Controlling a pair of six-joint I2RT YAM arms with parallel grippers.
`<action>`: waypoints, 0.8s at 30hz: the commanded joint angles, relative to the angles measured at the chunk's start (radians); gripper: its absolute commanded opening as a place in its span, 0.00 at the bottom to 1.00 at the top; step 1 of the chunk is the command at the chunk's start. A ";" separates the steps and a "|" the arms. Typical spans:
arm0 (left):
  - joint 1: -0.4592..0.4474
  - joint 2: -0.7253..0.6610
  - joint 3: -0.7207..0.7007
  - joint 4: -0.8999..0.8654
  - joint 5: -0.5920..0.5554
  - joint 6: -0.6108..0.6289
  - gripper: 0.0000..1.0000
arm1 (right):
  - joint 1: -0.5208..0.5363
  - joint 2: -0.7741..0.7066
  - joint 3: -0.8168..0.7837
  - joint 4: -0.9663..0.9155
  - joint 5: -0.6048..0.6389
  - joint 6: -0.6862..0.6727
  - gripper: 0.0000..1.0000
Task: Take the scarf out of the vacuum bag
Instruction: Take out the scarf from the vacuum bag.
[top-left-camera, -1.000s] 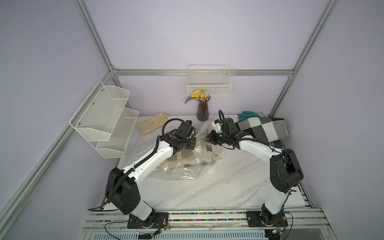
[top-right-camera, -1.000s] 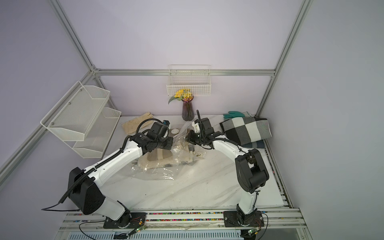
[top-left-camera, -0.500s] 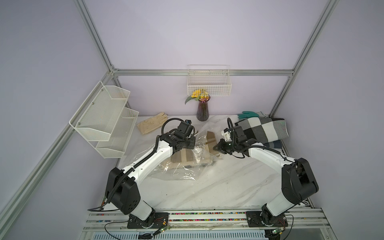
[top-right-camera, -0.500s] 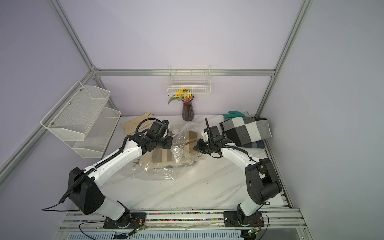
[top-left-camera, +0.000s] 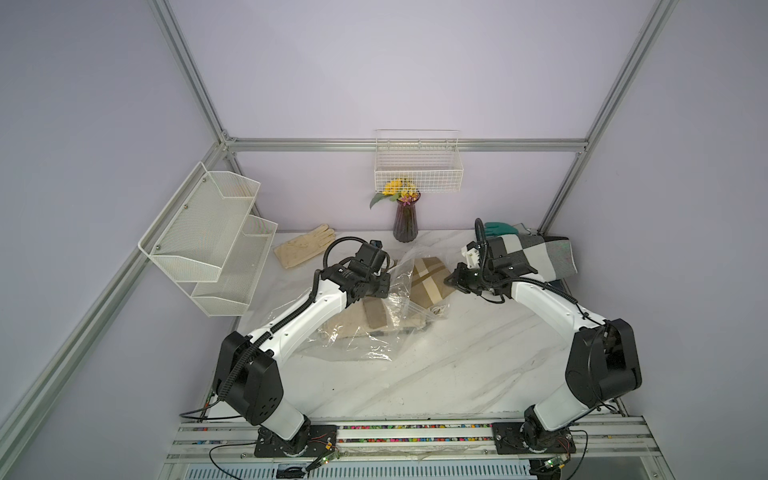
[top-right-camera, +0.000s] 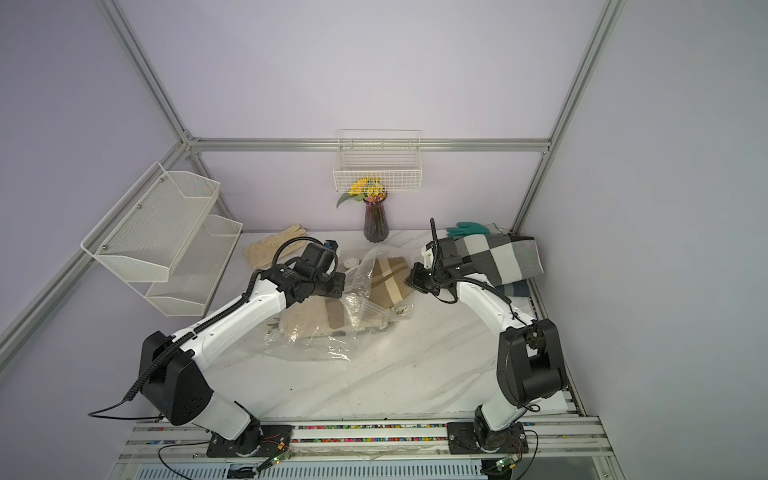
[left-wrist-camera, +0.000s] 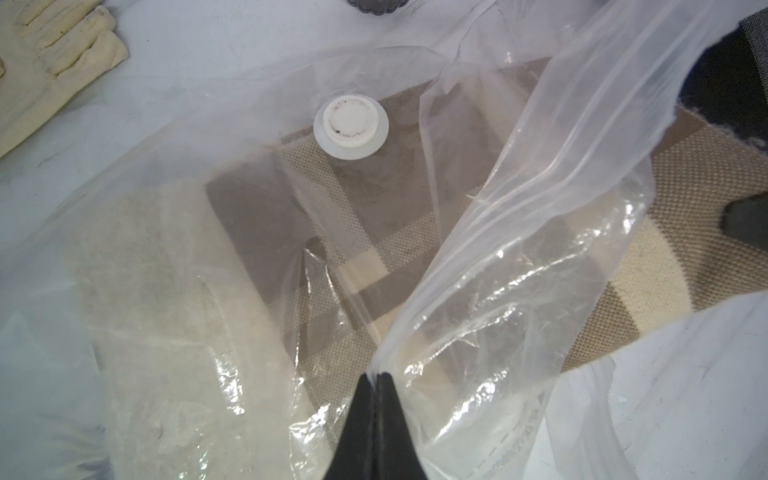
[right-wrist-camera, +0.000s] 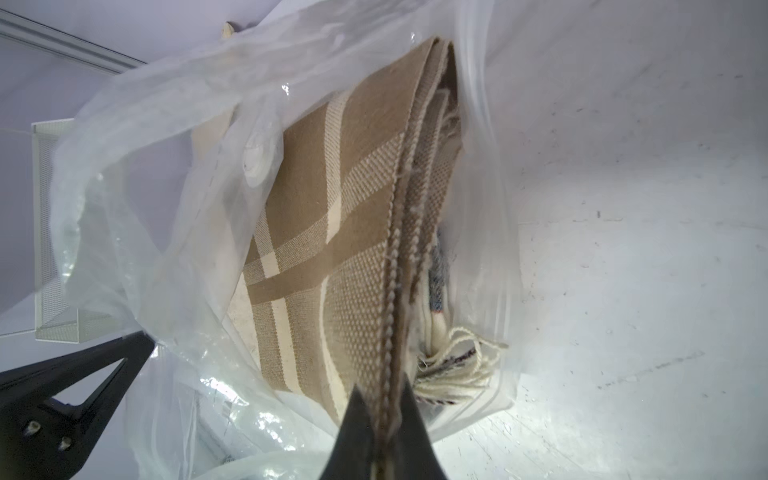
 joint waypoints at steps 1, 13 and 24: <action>0.013 0.019 0.054 0.026 -0.014 -0.014 0.00 | -0.030 -0.039 0.023 -0.062 0.043 -0.049 0.00; 0.063 0.153 0.245 0.001 0.005 -0.043 0.00 | -0.063 0.037 0.154 -0.156 0.165 -0.105 0.00; 0.082 0.231 0.341 -0.026 -0.006 -0.019 0.00 | -0.109 0.135 0.312 -0.152 0.145 -0.059 0.00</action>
